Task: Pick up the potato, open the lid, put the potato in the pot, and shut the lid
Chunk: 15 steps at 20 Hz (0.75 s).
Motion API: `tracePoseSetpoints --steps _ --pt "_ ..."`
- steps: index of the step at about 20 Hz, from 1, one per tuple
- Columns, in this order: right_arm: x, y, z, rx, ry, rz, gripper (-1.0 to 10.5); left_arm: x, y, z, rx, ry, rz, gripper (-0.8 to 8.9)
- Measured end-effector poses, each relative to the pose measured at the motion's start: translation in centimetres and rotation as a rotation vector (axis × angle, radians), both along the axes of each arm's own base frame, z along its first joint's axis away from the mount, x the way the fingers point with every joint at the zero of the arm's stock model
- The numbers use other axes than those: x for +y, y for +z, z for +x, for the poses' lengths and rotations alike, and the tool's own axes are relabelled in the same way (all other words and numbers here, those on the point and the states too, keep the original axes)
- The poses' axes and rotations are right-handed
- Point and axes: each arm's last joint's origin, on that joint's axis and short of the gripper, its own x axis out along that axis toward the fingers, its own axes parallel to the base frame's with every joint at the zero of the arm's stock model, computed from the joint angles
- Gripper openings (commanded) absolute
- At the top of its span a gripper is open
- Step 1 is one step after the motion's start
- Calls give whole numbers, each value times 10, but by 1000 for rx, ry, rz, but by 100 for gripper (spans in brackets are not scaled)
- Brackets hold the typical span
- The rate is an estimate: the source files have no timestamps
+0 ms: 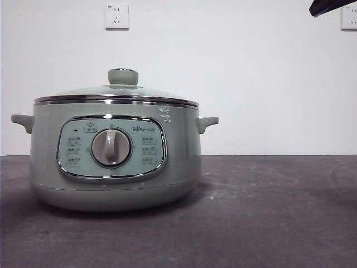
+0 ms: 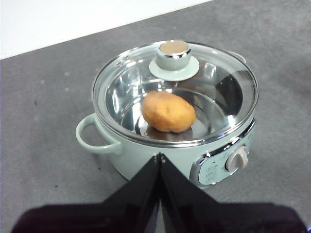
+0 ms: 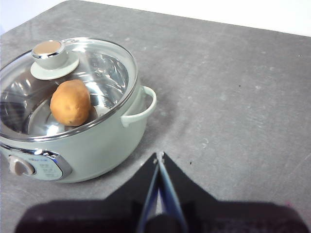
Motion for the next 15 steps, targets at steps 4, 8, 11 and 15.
tracePoseSetpoints --steps 4,8,11,15 --pt "0 0 -1 -3 0 2 1 0 0 0 -4 0 6 -3" --pt "0 0 -1 0 -1 3 1 9 -1 -4 -113 22 -43 -3" --pt "-1 0 -1 1 -2 4 1 16 -29 2 -199 79 -93 -3" --pt "-1 0 -1 1 -2 4 1 26 -77 9 -273 170 -111 -3"
